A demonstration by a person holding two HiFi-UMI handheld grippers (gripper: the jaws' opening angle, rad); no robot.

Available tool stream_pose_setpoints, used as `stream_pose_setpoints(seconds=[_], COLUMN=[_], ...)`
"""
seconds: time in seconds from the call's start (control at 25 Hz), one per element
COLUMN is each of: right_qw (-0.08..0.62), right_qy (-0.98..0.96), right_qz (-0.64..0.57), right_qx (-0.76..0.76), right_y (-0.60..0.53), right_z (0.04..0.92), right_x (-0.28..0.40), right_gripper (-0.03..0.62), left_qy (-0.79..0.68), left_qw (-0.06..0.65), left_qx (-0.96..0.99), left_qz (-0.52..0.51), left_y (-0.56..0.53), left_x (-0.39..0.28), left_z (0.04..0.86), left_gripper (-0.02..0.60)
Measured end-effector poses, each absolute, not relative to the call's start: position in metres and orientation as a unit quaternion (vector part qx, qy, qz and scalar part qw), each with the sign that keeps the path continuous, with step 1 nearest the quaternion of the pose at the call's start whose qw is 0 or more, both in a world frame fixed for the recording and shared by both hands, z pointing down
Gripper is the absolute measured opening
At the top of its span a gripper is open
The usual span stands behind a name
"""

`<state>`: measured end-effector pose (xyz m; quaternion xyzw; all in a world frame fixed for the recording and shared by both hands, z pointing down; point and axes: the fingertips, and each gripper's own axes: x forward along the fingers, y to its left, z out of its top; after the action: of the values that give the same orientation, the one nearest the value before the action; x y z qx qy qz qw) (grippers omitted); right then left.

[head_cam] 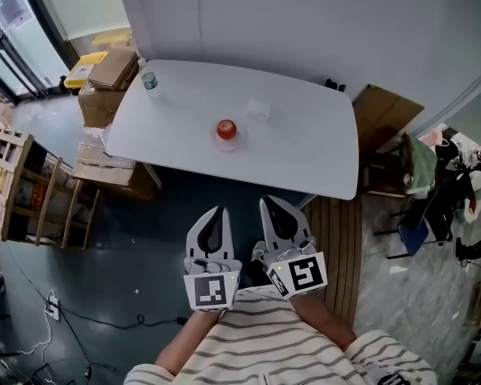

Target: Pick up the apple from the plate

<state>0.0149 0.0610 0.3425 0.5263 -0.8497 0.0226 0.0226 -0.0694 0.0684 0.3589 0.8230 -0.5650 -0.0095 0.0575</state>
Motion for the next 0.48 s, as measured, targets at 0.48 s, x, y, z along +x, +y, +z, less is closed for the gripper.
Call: stream_pose_setpoints(seconds=[0.48], right_qw=[0.013], right_qy=[-0.864], right_qz=[0.021], right_qx=[0.502], right_y=[-0.02], right_z=[0.349], right_x=[0.026], right_gripper=[0.012], left_qy=[-0.585], left_qw=[0.037], left_qx=[0.81], left_qz=[-0.005], left_y=[-0.007], left_x=[-0.059], left_z=[0.361], left_gripper=[0.005])
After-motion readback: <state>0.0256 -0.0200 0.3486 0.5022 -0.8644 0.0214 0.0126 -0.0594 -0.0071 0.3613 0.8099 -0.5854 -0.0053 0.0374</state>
